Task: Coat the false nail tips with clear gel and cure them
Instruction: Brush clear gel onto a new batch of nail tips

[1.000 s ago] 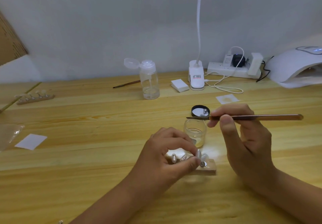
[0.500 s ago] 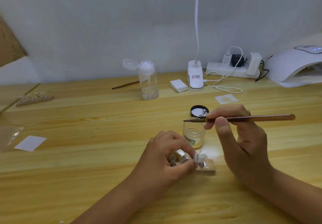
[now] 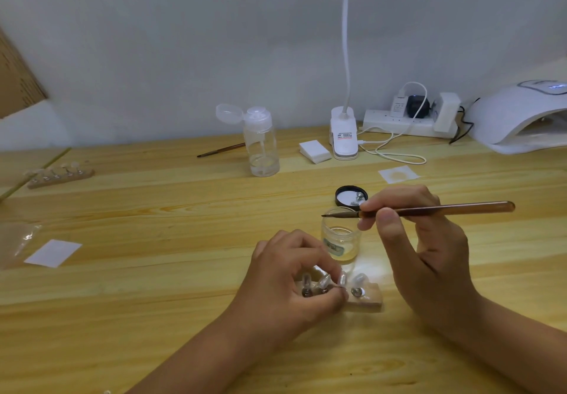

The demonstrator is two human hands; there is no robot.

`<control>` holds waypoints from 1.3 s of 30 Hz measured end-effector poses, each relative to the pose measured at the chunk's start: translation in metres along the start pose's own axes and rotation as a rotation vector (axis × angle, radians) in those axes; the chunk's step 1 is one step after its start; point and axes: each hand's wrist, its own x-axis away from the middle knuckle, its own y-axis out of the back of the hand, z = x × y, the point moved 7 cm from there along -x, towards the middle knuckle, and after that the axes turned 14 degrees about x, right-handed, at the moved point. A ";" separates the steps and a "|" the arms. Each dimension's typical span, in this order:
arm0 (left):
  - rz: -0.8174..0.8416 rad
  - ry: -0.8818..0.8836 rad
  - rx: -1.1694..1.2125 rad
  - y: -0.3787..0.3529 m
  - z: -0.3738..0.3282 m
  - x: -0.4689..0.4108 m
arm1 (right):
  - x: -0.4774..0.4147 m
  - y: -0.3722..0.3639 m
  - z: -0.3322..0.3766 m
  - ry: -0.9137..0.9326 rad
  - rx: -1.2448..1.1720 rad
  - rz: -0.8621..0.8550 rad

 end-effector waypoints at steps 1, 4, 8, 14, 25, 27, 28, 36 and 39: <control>0.004 -0.002 -0.023 0.000 -0.001 0.000 | 0.000 0.000 0.000 0.000 0.000 0.000; 0.031 -0.006 -0.078 0.000 -0.001 0.000 | 0.000 0.000 0.000 -0.002 0.003 0.003; 0.042 -0.025 -0.111 0.000 -0.002 0.000 | 0.000 -0.001 0.000 0.001 0.023 0.007; 0.088 -0.038 -0.192 0.007 -0.003 0.003 | 0.001 -0.001 -0.002 0.007 0.036 0.009; -0.054 -0.276 -0.357 0.001 -0.029 0.010 | -0.001 -0.001 -0.005 -0.004 0.048 -0.002; -0.072 -0.324 -0.366 0.000 -0.032 0.010 | 0.000 -0.002 -0.005 -0.011 0.049 -0.002; -0.076 -0.345 -0.375 -0.001 -0.032 0.011 | 0.000 -0.002 -0.005 -0.013 0.051 0.000; -0.146 -0.615 -0.502 -0.007 -0.045 0.020 | 0.000 -0.002 -0.006 -0.033 0.061 0.002; -0.174 -0.683 -0.476 -0.006 -0.050 0.023 | 0.000 -0.001 -0.007 -0.040 0.069 -0.005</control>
